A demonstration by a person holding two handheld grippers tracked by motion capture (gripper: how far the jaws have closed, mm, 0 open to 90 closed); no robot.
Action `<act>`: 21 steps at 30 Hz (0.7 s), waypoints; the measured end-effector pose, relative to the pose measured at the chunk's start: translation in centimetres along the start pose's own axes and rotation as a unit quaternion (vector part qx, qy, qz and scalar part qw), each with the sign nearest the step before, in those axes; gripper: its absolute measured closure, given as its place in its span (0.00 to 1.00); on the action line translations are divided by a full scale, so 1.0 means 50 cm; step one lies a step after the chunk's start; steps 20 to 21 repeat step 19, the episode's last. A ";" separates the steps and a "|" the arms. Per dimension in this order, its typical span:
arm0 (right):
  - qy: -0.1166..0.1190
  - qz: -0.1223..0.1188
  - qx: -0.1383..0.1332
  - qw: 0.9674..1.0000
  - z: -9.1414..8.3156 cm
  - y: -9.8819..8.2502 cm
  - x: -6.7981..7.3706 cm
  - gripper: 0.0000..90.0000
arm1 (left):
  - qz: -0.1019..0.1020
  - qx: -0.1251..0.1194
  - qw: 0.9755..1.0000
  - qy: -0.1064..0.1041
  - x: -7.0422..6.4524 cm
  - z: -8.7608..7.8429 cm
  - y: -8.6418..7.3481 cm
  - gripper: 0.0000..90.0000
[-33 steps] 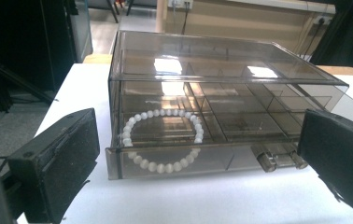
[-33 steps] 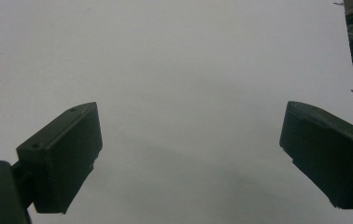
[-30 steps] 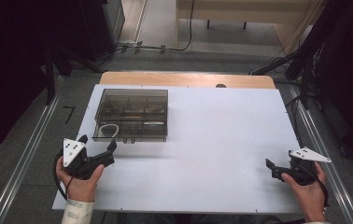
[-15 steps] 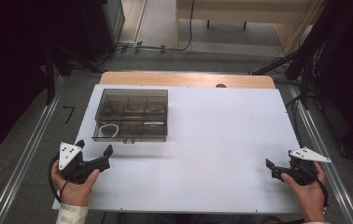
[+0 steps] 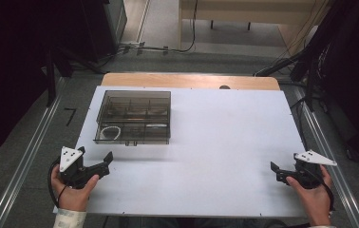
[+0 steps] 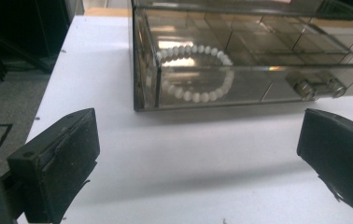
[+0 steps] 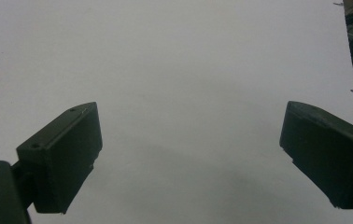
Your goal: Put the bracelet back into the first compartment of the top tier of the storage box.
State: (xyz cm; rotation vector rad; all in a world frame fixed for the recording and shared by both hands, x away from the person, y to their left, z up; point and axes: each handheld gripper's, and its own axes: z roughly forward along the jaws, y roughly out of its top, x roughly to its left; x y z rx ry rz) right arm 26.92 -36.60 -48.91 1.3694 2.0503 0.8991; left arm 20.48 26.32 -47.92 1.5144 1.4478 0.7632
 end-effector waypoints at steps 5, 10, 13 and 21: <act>0.000 0.000 -0.002 1.000 0.000 -0.001 -0.001 0.05 | 0.001 0.009 1.000 0.001 0.004 0.005 -0.003 0.00; 0.001 0.002 -0.001 1.000 -0.001 -0.001 -0.002 0.05 | 0.002 0.017 1.000 0.004 0.006 0.008 -0.005 0.00; -0.001 0.002 -0.001 1.000 -0.001 -0.001 -0.002 0.05 | 0.001 0.019 1.000 0.004 0.008 0.009 -0.006 0.00; 0.001 0.000 -0.001 1.000 0.000 -0.001 -0.001 0.05 | -0.002 0.027 1.000 0.005 0.013 0.013 -0.008 0.00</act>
